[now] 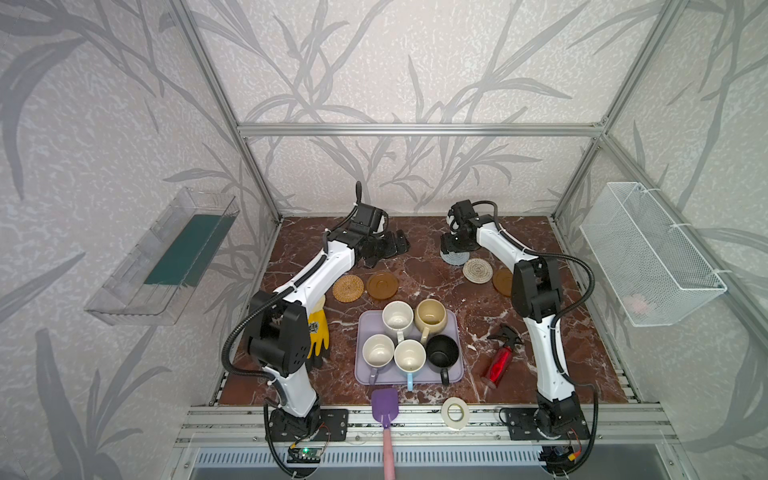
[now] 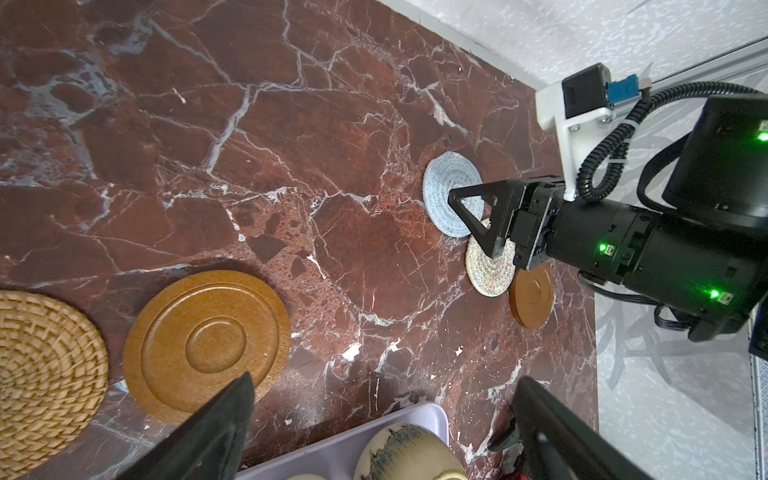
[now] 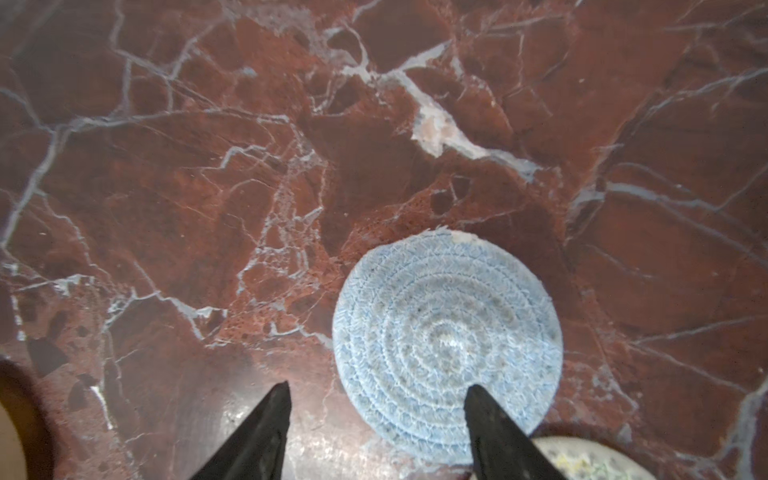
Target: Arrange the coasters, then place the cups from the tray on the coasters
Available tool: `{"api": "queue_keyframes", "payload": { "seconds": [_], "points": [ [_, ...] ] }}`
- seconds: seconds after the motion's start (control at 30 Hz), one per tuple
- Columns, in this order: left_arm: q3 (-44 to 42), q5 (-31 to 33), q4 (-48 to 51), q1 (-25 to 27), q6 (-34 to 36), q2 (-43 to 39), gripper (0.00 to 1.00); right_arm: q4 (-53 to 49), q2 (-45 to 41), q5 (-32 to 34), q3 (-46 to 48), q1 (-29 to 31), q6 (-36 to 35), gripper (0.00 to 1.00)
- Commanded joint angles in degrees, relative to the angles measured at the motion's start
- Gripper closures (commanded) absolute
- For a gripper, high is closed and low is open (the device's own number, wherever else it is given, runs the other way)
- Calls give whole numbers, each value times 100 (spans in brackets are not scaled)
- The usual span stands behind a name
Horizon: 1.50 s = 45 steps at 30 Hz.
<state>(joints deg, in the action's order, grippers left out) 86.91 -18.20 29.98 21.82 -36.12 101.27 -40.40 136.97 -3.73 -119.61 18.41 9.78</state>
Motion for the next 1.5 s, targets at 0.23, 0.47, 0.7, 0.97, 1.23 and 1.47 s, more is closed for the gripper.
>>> {"api": "queue_keyframes", "payload": {
  "seconds": [0.23, 0.47, 0.7, 0.97, 1.23, 1.47],
  "points": [
    [-21, -70, 40, 90, -16, 166, 1, -1063, 730, -8, -979, -29, -362, 33],
    [-58, -70, 35, 104, -36, 154, 1, -1465, 1122, -295, -1477, 9, -498, 34],
    [-88, 70, 92, 109, -97, 133, 1, -1758, 1364, -283, -1783, 134, -689, 38],
    [-113, 210, 208, 79, -36, 90, 1, -2093, 1385, -454, -1869, 345, -916, 42],
    [-171, 182, 185, 57, -8, 26, 1, -1972, 993, -438, -1155, 615, -900, 42],
    [-285, 178, 149, 44, 12, -77, 1, -1658, 480, -454, -230, 837, -825, 42]
  ]
}}
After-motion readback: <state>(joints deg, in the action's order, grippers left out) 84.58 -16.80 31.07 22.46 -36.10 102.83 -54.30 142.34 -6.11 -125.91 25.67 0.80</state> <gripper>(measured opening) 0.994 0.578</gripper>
